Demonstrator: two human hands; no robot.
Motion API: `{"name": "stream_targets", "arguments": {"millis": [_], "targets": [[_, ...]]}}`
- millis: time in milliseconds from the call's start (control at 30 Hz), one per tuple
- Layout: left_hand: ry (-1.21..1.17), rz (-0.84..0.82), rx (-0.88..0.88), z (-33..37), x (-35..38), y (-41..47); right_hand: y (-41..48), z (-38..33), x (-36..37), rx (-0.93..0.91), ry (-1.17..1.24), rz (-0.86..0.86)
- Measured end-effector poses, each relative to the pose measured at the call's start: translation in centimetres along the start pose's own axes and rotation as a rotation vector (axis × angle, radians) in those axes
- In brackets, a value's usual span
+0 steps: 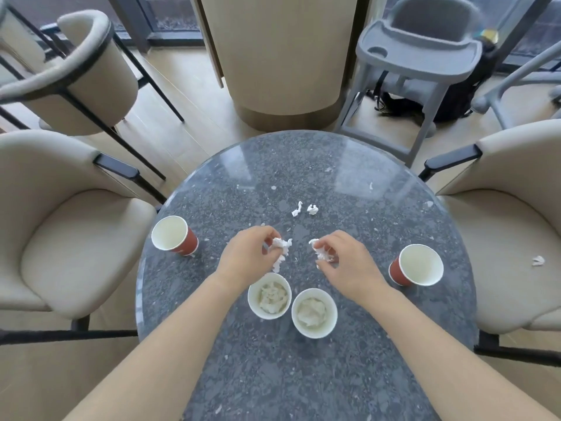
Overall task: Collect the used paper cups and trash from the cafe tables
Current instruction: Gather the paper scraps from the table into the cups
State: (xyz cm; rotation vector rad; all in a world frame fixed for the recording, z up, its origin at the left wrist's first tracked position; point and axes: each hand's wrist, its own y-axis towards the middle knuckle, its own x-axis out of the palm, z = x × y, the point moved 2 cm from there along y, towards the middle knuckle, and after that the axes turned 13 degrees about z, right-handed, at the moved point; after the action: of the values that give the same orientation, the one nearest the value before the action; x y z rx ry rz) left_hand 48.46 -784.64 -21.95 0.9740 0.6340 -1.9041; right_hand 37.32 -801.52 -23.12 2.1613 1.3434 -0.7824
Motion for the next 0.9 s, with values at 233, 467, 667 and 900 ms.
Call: {"name": "stream_targets", "arguments": {"millis": [233, 467, 667, 900], "targets": [[0.014, 0.012, 0.042, 0.4, -2.1, -5.7, -6.5, -3.1, -1.2, 0.016, 0.107, 0.036], [0.051, -0.022, 0.064, 0.5, -2.1, -8.2, -8.7, -3.4, -0.7, 0.006, -0.002, -0.035], [0.043, 0.003, 0.081, 0.0, -3.0, -8.6, -8.3, -3.8, -0.9, -0.005, -0.015, 0.002], [0.060, -0.041, 0.107, -0.6, -3.7, -5.1, -5.0, -4.2, 0.4, -0.052, -0.060, 0.033]]}}
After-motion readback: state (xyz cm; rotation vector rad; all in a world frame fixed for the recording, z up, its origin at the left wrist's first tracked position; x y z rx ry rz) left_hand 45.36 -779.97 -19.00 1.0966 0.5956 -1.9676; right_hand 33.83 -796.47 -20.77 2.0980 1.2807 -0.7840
